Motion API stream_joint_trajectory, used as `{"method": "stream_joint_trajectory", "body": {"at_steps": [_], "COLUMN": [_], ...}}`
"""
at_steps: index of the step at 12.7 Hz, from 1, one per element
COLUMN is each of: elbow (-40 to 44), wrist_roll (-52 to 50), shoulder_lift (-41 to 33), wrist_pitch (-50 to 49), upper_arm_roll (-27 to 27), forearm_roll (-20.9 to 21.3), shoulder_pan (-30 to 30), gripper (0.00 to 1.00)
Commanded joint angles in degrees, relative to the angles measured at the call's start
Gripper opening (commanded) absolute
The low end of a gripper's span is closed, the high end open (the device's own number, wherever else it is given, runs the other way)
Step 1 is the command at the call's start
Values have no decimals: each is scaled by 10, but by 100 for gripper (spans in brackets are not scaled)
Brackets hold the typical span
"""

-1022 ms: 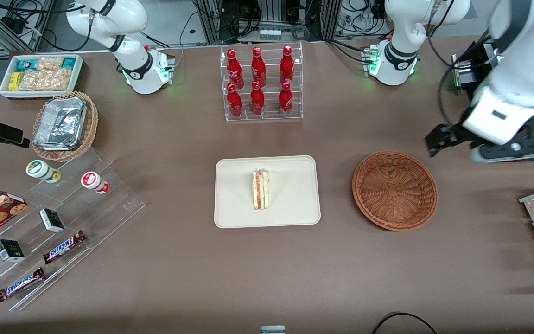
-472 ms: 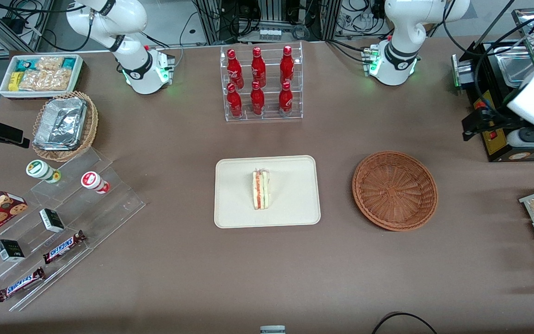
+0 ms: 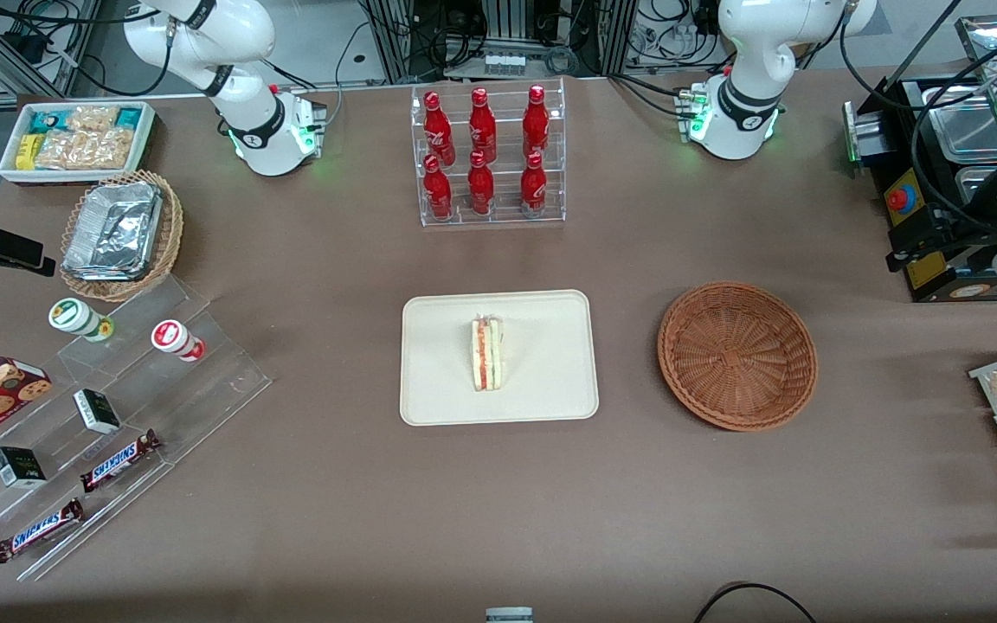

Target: Place sandwich from basket to tray

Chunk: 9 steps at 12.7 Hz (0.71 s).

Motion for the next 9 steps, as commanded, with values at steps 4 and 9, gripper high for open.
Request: {"method": "stream_joint_trajectory", "body": {"at_steps": [4,9], "elbow": [22,20], "wrist_roll": [0,-5], "shoulder_lift": [10,4], "wrist_pitch": [-30,-43], "upper_arm_roll": [-21,-17], "forearm_roll": [6,28], "shoulder_pan": [16,-11], "gripper": [100,100]}}
